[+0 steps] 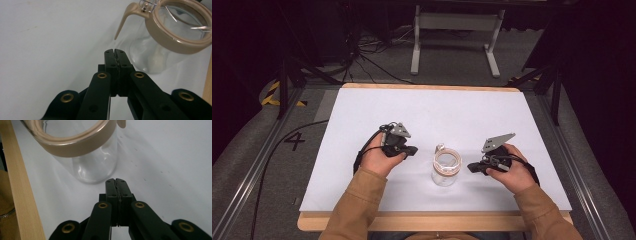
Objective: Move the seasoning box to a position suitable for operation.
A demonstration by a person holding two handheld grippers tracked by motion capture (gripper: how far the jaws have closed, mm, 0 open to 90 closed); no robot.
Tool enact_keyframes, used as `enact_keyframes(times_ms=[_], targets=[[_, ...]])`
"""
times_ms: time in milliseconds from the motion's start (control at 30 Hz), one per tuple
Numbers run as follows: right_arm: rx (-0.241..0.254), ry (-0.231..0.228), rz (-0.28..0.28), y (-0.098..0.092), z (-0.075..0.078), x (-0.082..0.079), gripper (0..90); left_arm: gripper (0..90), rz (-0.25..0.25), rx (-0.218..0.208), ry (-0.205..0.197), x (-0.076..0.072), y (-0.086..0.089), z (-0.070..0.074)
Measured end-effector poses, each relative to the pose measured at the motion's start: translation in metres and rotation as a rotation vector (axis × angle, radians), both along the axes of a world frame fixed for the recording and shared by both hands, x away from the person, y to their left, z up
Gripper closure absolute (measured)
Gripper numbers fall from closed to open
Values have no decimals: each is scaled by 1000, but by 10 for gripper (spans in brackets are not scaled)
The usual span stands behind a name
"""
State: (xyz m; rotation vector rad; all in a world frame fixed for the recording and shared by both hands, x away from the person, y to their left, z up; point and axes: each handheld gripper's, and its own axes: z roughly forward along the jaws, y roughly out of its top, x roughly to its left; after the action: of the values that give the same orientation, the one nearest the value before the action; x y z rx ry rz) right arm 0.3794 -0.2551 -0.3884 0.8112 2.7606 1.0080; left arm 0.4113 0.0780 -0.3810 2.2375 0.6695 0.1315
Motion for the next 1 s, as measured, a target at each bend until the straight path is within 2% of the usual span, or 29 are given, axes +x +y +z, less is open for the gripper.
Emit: enact_keyframes(times_ms=[67,133,200,233,333,533,767,1000], targets=[[6,-3,-12,-5,1,-1,900,899,-18,-1,8,2,-6,-4],[11,-3,-21,-9,2,-2,900,899,-32,10,-15,5,-16,-11],[12,-1,-32,-12,1,-3,900,899,-37,1,-30,6,-22,-14],[10,-2,-34,-13,1,-4,900,899,-44,5,-28,7,-23,-15],[13,-4,-37,-15,1,-5,900,898,-37,-27,-45,9,-30,-23],[18,3,-43,-18,1,-6,900,898,-31,-63,-50,11,-33,-29],[19,3,-40,-18,0,-7,900,898,-52,-62,-40,12,-38,-33],[17,7,-45,-19,0,-8,900,895,-64,-79,-41,13,-42,-35]])
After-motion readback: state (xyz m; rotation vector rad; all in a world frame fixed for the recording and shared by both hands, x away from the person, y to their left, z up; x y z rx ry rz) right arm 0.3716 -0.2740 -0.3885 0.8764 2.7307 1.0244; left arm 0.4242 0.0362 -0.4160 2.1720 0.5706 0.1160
